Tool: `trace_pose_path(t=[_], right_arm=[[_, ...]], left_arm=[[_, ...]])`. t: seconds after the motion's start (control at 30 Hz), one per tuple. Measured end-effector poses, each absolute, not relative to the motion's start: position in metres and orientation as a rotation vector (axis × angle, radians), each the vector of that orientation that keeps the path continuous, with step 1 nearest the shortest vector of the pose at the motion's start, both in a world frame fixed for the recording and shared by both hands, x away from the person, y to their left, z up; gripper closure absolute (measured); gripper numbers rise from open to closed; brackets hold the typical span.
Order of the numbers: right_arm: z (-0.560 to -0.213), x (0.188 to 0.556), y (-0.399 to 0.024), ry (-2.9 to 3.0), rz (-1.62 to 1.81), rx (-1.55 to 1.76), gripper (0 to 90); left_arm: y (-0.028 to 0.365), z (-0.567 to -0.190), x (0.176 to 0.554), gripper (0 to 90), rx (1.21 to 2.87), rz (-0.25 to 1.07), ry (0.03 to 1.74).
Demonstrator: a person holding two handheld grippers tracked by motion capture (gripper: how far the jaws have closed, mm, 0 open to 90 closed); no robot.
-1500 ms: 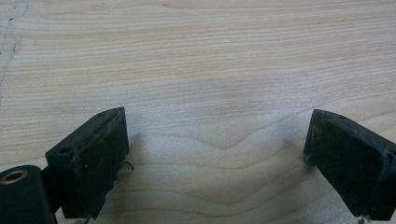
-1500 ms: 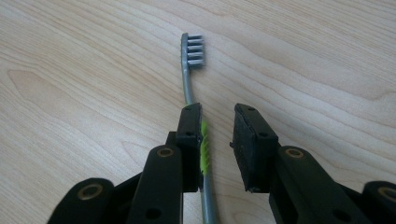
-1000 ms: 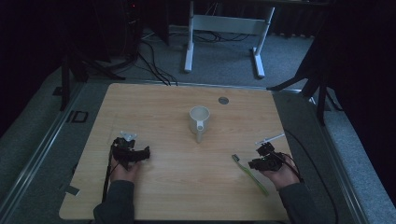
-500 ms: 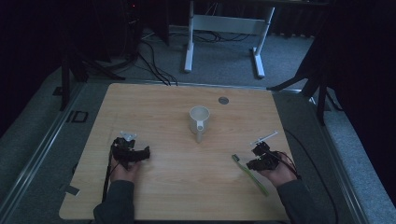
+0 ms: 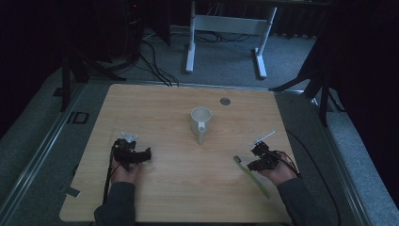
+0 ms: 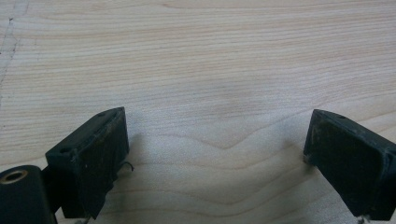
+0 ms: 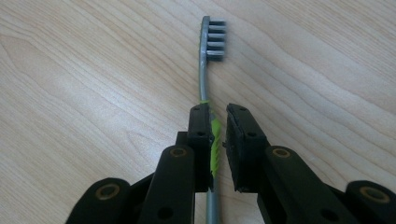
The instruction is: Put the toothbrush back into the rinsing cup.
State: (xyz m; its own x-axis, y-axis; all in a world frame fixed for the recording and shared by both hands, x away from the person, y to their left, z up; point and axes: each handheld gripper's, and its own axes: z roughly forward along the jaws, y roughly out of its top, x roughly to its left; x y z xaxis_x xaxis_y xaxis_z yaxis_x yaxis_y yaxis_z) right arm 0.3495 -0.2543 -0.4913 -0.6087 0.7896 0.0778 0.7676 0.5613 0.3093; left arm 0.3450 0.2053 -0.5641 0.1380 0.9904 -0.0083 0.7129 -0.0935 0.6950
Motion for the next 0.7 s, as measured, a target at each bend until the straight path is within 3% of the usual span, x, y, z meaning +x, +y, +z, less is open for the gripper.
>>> trace_pose_path(t=[0.7], right_arm=[[-0.4956,0.3553,-0.2441,2.809,0.332,1.314,80.3]], left_arm=[[0.2052,-0.5642,0.345,6.9,1.864,0.65,1.631]])
